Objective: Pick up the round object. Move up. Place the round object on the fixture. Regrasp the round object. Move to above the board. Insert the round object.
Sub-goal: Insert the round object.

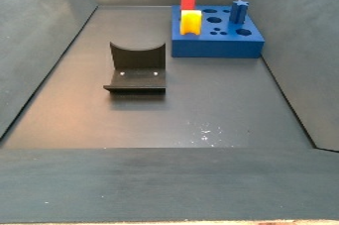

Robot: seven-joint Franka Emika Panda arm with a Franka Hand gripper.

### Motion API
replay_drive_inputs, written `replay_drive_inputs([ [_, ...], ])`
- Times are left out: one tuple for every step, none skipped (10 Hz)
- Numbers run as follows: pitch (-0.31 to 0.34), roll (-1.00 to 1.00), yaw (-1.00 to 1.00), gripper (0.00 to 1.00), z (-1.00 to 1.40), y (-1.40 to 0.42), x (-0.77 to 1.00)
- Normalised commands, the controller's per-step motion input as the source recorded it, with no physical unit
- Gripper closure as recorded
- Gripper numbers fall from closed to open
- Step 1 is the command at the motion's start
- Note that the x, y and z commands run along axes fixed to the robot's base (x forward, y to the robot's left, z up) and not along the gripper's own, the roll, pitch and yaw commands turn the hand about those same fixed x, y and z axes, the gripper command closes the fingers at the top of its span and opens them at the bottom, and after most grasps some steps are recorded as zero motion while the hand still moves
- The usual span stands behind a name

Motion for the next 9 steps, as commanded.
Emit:
replay_drive_inputs([
  [0.000,-0.01,-0.02,1.00,0.00,0.00,0.05],
  [-0.057,-0.18,-0.03,1.00,-0.28,0.20,-0.12],
  [-0.179,-0.34,0.00,1.00,-0.44,0.45,-0.35],
  [-0.150,-0.36,0.00,1.00,-0.47,0.52,-0.49],
  [-0.116,-0.41,0.00,1.00,-0.38,0.47,-0.57],
  [-0.110,-0.46,0.00,1.00,-0.25,0.36,-0.52],
  [-0.131,-0.45,0.00,1.00,-0.25,0.22,-0.37],
  [-0.106,-0.29,0.00,1.00,-0.57,0.05,-0.31],
  [-0.053,-0.17,0.00,1.00,-0.76,0.00,-0.22],
])
